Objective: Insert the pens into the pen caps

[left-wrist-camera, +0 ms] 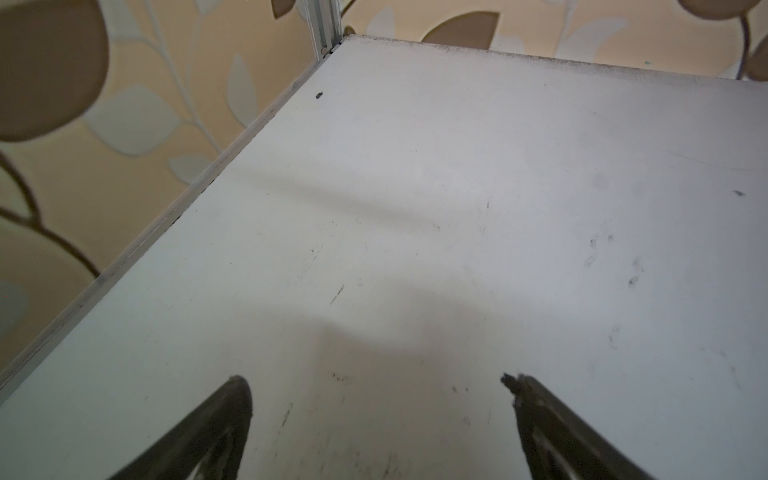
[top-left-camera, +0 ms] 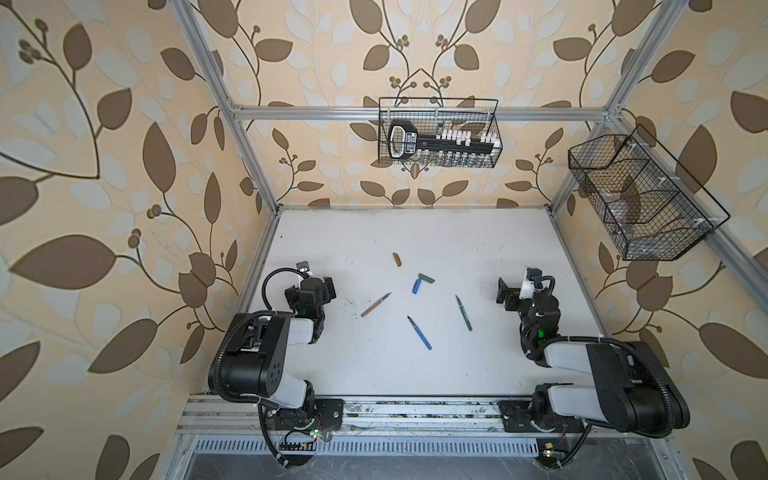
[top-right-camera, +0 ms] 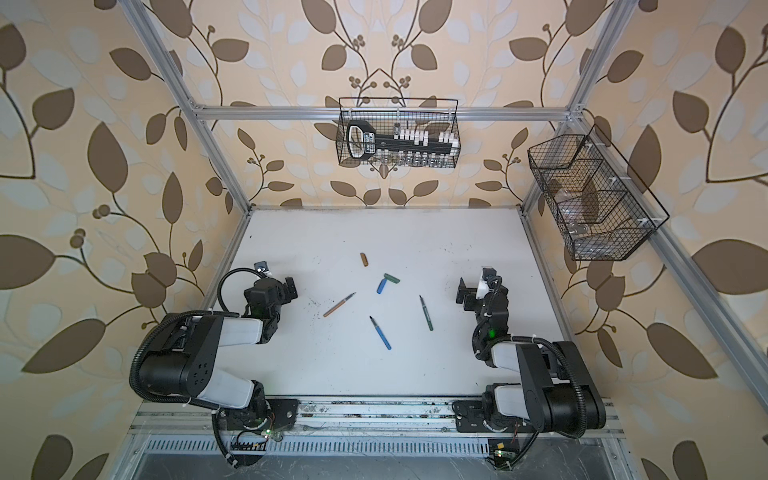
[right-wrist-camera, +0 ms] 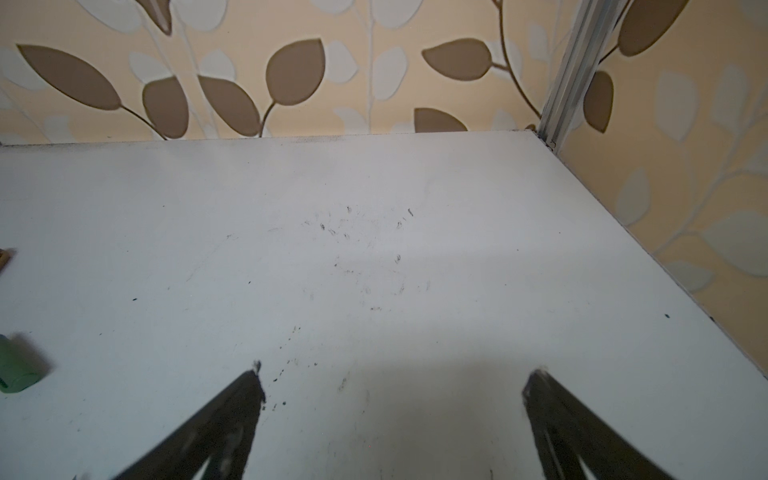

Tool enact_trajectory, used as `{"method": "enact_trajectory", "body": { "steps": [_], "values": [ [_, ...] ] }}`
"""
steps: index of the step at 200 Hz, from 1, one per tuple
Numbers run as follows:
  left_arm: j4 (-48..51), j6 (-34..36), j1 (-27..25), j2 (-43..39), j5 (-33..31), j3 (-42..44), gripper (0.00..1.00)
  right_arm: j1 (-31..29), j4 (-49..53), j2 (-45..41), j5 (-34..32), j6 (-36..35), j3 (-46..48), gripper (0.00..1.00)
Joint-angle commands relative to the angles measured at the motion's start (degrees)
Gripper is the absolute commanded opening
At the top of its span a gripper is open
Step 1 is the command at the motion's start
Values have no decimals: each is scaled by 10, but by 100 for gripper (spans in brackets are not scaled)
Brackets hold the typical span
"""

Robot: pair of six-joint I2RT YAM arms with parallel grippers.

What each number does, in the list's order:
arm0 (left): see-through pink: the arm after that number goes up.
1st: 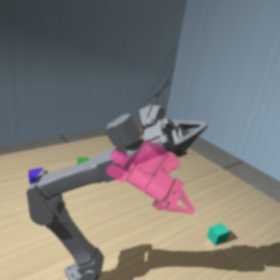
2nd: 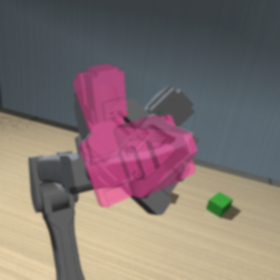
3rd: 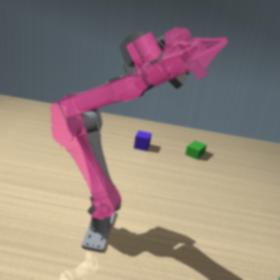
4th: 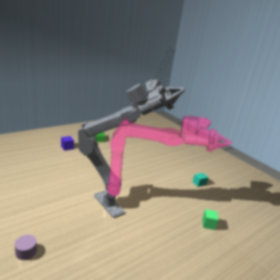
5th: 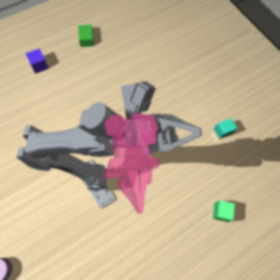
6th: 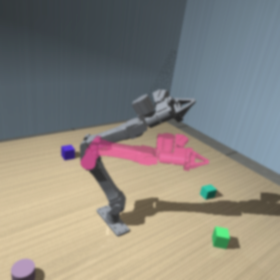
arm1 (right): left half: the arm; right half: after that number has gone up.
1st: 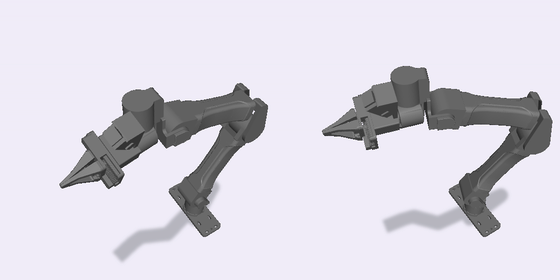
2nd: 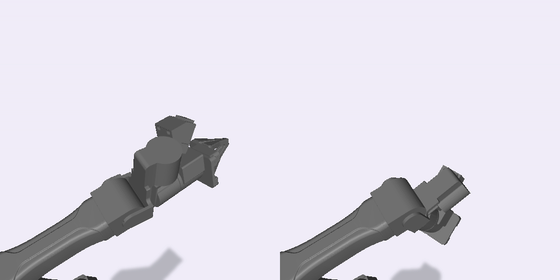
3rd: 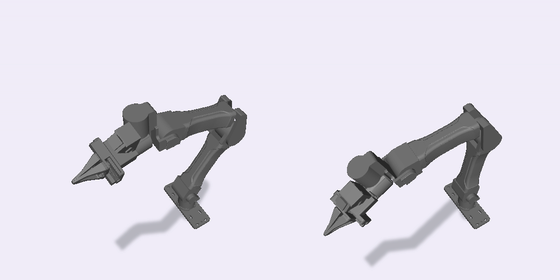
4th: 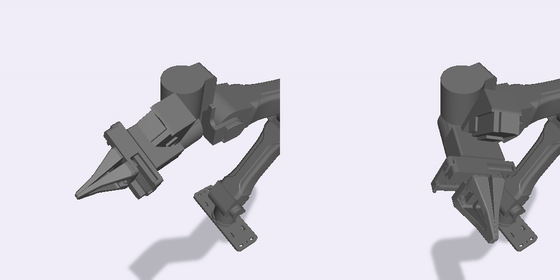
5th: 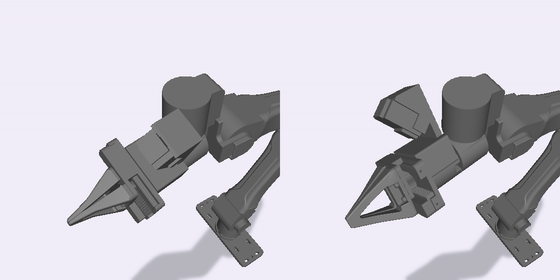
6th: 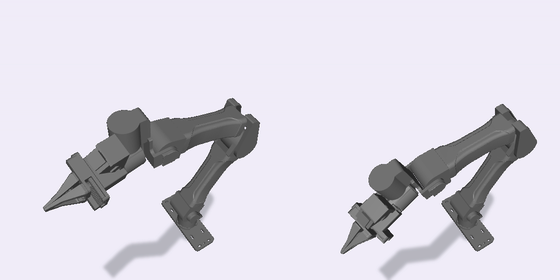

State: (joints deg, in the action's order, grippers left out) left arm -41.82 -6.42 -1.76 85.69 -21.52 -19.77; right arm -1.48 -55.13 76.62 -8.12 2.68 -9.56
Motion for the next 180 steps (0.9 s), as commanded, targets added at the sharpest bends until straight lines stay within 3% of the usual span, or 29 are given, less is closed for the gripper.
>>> {"method": "enact_trajectory", "body": {
  "steps": [1, 160, 166, 180],
  "values": [
    [-24, 4, 8, 1, -14, -15, 99, -4, -12, 4, 7, -21, -15, 100],
    [-29, 13, 8, -1, -5, -16, 99, 9, -11, 0, 22, -13, -17, 100],
    [-17, 18, 8, -7, 1, -25, 99, 7, 13, -10, 9, -9, -25, 100],
    [112, 24, 7, -37, 22, -72, 99, -1, 106, -50, -35, -3, -62, 100]
  ]
}}
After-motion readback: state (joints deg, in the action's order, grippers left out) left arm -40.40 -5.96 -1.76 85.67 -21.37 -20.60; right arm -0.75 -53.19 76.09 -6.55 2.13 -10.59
